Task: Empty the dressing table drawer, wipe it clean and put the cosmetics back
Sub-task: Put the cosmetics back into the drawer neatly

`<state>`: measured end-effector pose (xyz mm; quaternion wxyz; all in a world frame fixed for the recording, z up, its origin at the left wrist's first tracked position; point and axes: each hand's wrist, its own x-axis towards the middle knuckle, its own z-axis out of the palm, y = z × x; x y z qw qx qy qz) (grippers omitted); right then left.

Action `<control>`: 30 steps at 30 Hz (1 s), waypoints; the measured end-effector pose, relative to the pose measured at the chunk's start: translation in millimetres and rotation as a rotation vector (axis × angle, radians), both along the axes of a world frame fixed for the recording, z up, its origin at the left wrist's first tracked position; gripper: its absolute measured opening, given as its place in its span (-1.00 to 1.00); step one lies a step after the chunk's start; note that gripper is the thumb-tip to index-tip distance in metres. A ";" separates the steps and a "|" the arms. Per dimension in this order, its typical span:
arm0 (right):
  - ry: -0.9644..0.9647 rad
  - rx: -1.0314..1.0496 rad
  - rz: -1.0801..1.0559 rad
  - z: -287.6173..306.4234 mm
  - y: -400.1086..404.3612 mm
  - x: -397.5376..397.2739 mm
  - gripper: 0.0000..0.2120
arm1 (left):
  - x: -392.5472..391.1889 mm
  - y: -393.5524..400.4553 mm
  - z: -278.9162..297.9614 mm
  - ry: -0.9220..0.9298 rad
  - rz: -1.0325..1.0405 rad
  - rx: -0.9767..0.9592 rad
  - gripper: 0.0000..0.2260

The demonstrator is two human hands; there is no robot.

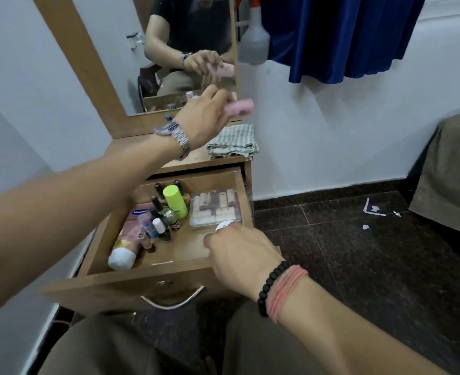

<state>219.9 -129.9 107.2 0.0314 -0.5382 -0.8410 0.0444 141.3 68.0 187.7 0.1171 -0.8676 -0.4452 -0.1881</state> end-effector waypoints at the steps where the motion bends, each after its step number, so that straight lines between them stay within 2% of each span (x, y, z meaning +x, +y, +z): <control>1: 0.015 -0.002 -0.011 0.7 -0.7 -1.3 -0.74 | -14.9 -11.8 -2.1 -0.023 -0.039 0.001 -0.69; 3: 0.029 -0.041 -0.030 -2.5 1.6 -1.1 -0.70 | -49.7 -36.9 -10.8 -0.075 -0.078 -0.037 -0.72; 6: 0.068 -0.086 -0.044 0.0 3.5 1.4 -0.67 | -96.6 -72.4 -28.4 -0.046 -0.035 -0.129 -0.75; 9: 0.058 -0.122 -0.053 -0.2 4.4 6.3 -0.70 | -129.2 -100.9 -51.0 -0.048 0.009 -0.330 -0.72; 12: 0.026 -0.107 -0.070 2.4 5.2 13.8 -0.74 | -139.6 -115.0 -74.0 -0.012 0.045 -0.448 -0.71; 16: 0.017 -0.073 -0.118 4.8 7.6 23.9 -0.68 | -139.5 -120.4 -99.9 0.049 0.008 -0.584 -0.65; 30: 0.103 -0.042 -0.125 2.8 13.4 26.2 -0.67 | -115.8 -98.0 -131.5 0.310 -0.040 -0.591 -0.62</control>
